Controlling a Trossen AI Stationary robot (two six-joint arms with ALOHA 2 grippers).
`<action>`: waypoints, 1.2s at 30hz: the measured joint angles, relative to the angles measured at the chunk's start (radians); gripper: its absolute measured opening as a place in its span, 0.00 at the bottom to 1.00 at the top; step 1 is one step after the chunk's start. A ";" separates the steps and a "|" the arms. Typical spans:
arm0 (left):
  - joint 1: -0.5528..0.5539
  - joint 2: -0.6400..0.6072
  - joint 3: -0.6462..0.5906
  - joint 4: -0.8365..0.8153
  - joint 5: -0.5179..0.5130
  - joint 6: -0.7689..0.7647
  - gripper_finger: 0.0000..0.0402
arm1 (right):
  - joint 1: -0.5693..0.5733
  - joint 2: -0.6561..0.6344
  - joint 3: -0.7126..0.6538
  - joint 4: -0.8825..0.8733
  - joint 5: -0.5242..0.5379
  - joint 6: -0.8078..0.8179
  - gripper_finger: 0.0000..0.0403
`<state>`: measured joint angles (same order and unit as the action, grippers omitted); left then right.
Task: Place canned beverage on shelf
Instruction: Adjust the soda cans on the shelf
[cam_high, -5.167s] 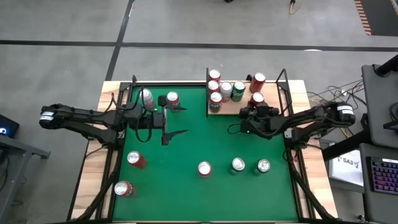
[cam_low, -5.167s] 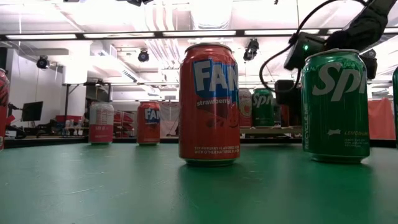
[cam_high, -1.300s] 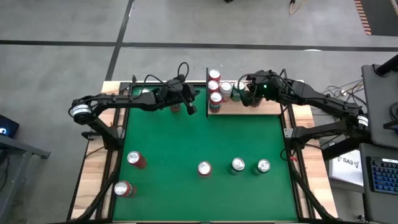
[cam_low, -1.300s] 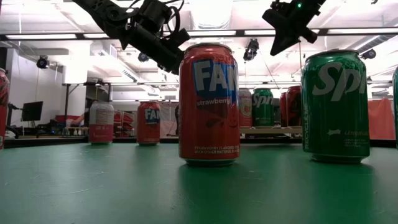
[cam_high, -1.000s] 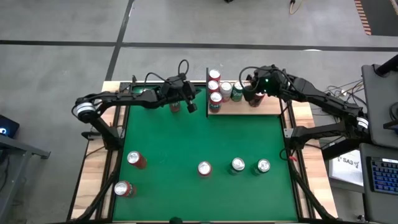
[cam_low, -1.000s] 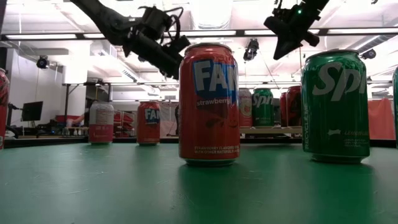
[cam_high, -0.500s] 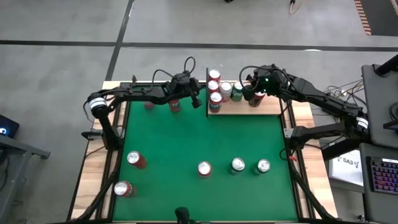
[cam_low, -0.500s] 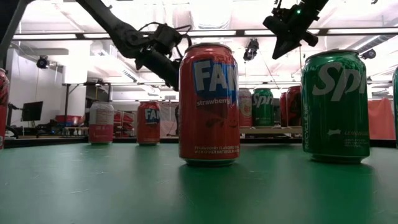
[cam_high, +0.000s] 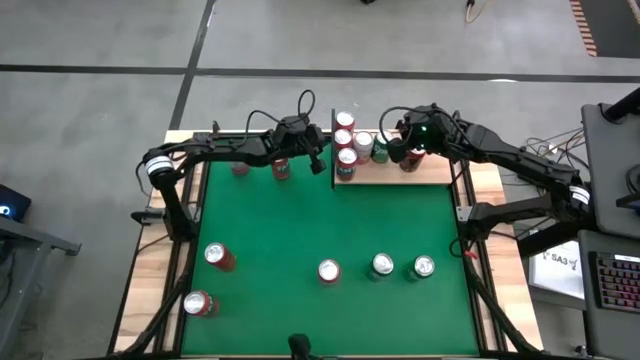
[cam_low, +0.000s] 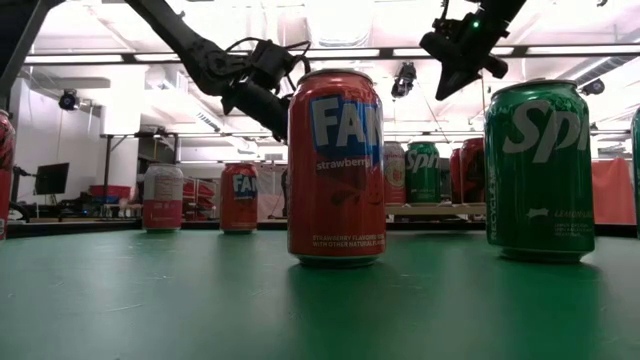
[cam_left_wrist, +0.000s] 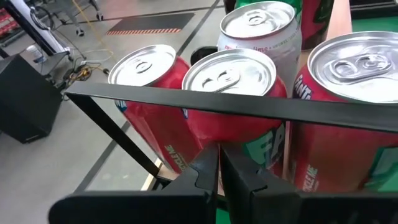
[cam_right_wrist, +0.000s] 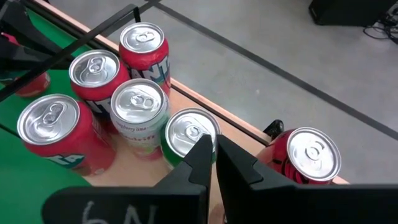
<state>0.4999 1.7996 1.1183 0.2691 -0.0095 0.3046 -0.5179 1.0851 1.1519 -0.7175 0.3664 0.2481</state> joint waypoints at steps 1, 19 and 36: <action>0.000 0.000 0.000 0.001 0.000 0.000 0.00 | 0.000 0.003 0.000 0.001 0.000 0.000 0.03; -0.001 0.021 0.000 0.057 0.056 -0.014 0.00 | 0.000 0.010 0.000 0.001 0.000 0.002 0.03; -0.002 -0.031 0.000 -0.036 0.018 -0.055 0.00 | 0.002 0.013 0.000 0.002 -0.211 0.011 0.03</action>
<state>0.4975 1.7690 1.1183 0.2333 0.0087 0.2497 -0.5156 1.0977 1.1519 -0.7155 0.1550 0.2595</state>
